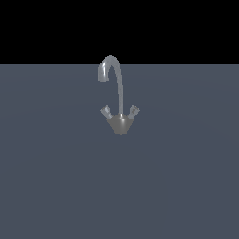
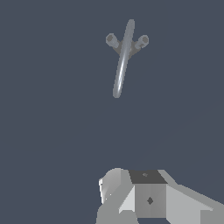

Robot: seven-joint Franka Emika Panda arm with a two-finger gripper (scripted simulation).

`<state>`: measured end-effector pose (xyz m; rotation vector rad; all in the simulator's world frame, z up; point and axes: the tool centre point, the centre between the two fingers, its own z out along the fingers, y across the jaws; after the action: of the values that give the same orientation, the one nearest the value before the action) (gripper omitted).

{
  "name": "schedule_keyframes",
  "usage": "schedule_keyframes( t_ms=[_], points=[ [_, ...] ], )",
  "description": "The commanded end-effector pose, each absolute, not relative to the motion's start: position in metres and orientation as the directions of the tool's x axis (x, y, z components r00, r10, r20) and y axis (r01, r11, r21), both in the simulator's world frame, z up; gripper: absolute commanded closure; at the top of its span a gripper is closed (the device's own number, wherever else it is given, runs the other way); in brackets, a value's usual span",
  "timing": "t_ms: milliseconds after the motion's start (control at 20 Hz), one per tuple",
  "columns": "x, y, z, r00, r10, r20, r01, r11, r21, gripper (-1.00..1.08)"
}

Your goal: Turn on the faucet by rotating a designated handle.

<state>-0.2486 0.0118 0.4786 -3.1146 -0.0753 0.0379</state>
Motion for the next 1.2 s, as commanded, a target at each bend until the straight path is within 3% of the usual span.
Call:
schedule_keyframes(
  t_ms=[0,100,150,250,400,450,500,550,600,650,700,750,800,900,1000,1050,1100,1150],
  points=[
    [-0.247,0.012,0.467,0.996,0.058,-0.065,0.057,-0.998,-0.019,0.39],
    [-0.247,0.006,0.442,0.99,0.088,-0.112,0.086,-0.996,-0.026,0.22],
    [-0.246,0.009,0.426,0.986,0.092,-0.137,0.091,-0.996,-0.01,0.27],
    [-0.232,0.001,0.407,0.985,0.071,-0.16,0.063,-0.997,-0.053,0.14],
    [-0.214,-0.017,0.365,0.978,0.085,-0.191,0.085,-0.996,-0.01,-0.01],
    [-0.204,0.006,0.355,0.966,0.172,-0.19,0.174,-0.985,-0.01,0.02],
    [-0.203,-0.023,0.336,0.972,0.108,-0.21,0.108,-0.994,-0.011,0.01],
    [-0.191,-0.028,0.331,0.975,0.103,-0.198,0.099,-0.995,-0.031,0.21],
    [-0.183,-0.042,0.323,0.976,0.1,-0.195,0.099,-0.995,-0.017,0.23],
    [-0.164,-0.016,0.324,0.973,0.165,-0.16,0.162,-0.986,-0.037,0.29],
    [-0.154,-0.039,0.318,0.973,0.169,-0.159,0.174,-0.985,0.017,0.33],
    [-0.138,-0.032,0.318,0.959,0.238,-0.152,0.249,-0.967,0.053,0.44],
    [-0.125,-0.063,0.317,0.974,0.187,-0.125,0.196,-0.979,0.058,0.43],
    [-0.102,-0.064,0.298,0.978,0.172,-0.117,0.186,-0.975,0.123,0.67],
    [-0.069,-0.104,0.303,0.999,0.042,-0.027,0.044,-0.994,0.098,0.7],
    [-0.071,-0.135,0.285,0.998,-0.049,-0.027,-0.047,-0.997,0.064,0.38],
    [-0.042,-0.108,0.29,0.999,-0.037,0.023,-0.038,-0.999,0.036,0.11],
    [-0.051,-0.111,0.259,0.999,-0.038,-0.017,-0.037,-0.998,0.042,-0.02]
  ],
)
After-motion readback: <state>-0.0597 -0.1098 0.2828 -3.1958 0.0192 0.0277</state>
